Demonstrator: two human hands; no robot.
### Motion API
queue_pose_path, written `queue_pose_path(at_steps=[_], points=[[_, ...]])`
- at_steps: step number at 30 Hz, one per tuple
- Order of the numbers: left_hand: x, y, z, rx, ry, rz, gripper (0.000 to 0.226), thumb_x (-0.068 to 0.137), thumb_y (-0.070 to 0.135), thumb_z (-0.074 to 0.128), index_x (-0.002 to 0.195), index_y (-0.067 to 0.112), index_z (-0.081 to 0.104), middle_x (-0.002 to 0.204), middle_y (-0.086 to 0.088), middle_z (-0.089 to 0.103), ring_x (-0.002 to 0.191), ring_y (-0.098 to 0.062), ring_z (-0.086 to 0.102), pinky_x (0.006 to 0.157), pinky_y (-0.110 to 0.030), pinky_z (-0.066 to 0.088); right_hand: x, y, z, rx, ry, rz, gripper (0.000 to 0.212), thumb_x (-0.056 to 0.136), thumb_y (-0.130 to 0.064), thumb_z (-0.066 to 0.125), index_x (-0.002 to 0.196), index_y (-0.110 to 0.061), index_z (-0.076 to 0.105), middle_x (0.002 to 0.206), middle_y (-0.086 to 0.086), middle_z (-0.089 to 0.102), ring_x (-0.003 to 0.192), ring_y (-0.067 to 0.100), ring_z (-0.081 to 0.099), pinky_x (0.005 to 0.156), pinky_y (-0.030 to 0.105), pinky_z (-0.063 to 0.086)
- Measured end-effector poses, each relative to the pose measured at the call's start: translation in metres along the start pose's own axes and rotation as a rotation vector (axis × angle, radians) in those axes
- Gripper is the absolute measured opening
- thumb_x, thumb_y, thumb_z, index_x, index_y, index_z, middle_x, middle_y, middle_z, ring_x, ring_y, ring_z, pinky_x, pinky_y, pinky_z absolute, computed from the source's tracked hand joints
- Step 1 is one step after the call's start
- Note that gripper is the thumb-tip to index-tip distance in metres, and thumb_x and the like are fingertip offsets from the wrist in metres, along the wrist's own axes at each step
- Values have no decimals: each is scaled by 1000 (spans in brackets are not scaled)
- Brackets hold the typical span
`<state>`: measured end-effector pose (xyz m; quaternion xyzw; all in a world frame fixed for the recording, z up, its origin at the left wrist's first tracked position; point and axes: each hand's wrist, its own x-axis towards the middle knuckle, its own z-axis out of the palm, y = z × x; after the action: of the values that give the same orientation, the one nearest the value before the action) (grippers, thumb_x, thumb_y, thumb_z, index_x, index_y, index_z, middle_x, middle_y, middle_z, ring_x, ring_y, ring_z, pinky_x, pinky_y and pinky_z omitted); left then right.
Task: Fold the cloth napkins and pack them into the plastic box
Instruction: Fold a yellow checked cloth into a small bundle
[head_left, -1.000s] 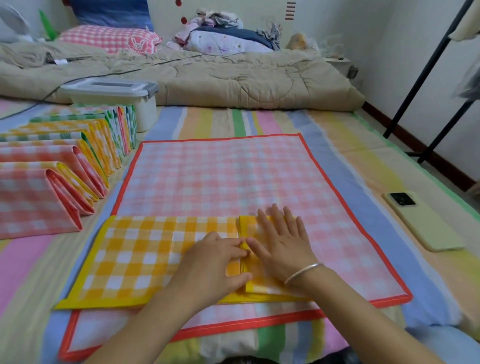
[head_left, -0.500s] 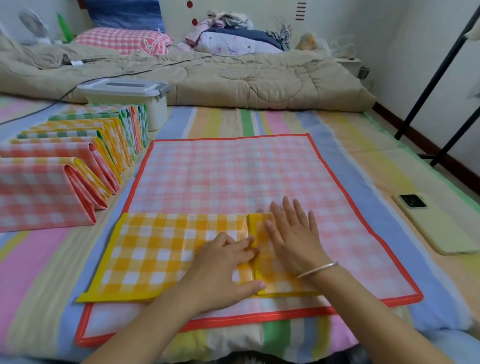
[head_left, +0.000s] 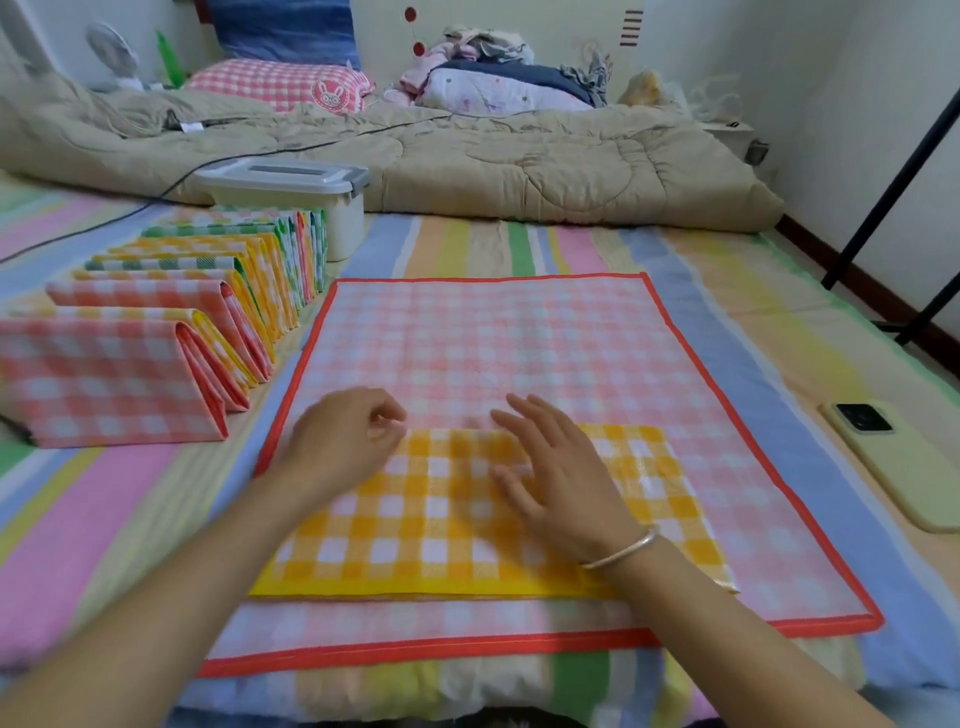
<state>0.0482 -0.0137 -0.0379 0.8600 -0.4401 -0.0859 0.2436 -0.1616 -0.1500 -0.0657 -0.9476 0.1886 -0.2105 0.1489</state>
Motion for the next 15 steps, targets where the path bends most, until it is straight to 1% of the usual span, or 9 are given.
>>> queue_pose_path(at_steps=[1, 3, 4, 5, 7, 10, 12, 13, 15], points=[[6, -11, -7, 34, -40, -7, 9, 89, 33, 71, 97, 30, 69, 101, 10, 69, 97, -11, 64, 88, -32, 52, 3, -3, 2, -15, -47, -55, 61, 92, -57, 36, 143, -24, 44, 154, -2, 35, 147, 19, 22, 119, 45, 20], [14, -23, -15, 61, -127, -4, 18, 84, 37, 77, 97, 28, 69, 100, 9, 67, 96, -11, 64, 86, -28, 50, 10, -9, 6, -31, -139, -136, 66, 89, -61, 37, 145, -28, 38, 157, -5, 29, 149, 16, 13, 122, 44, 7], [16, -24, -17, 74, -160, 13, 22, 82, 38, 79, 97, 28, 68, 101, 9, 65, 96, -10, 63, 86, -26, 50, 13, -11, 8, -44, -172, -174, 68, 88, -63, 37, 146, -28, 37, 158, -6, 28, 149, 16, 11, 122, 43, 4], [18, -24, -18, 96, -182, 36, 25, 80, 40, 81, 98, 28, 68, 101, 10, 63, 96, -10, 62, 87, -26, 50, 16, -14, 11, -55, -199, -208, 70, 87, -64, 39, 147, -28, 36, 157, -7, 28, 149, 16, 11, 122, 42, 3], [22, -22, -19, 156, -210, 74, 30, 79, 42, 81, 101, 28, 66, 103, 10, 61, 94, -9, 60, 86, -26, 49, 19, -17, 15, -59, -244, -251, 74, 85, -65, 42, 147, -25, 36, 155, -8, 32, 148, 16, 16, 122, 41, 6], [27, -23, -22, 252, -248, 65, 37, 76, 52, 79, 100, 29, 64, 99, 13, 61, 89, -8, 58, 77, -25, 48, 19, -19, 18, -31, -306, -242, 83, 83, -70, 45, 150, -23, 31, 154, -8, 33, 146, 12, 19, 121, 38, 11], [28, -26, -26, 320, -253, 11, 42, 74, 66, 74, 93, 31, 61, 90, 14, 61, 86, -9, 58, 73, -29, 48, 17, -20, 18, -9, -359, -214, 91, 81, -74, 47, 153, -23, 23, 157, -9, 26, 147, 9, 14, 122, 37, 9], [29, -29, -28, 377, -240, -17, 48, 73, 75, 67, 89, 30, 60, 85, 14, 60, 84, -10, 58, 71, -31, 47, 16, -20, 18, -8, -386, -206, 97, 79, -77, 49, 154, -24, 18, 159, -10, 22, 148, 8, 10, 122, 37, 6], [28, -37, -36, 423, -226, -53, 71, 66, 93, 47, 73, 23, 56, 69, 10, 55, 69, -11, 54, 62, -31, 42, 15, -21, 18, -25, -436, -201, 107, 74, -82, 50, 156, -24, 11, 161, -11, 14, 149, 6, 2, 122, 37, 0]])
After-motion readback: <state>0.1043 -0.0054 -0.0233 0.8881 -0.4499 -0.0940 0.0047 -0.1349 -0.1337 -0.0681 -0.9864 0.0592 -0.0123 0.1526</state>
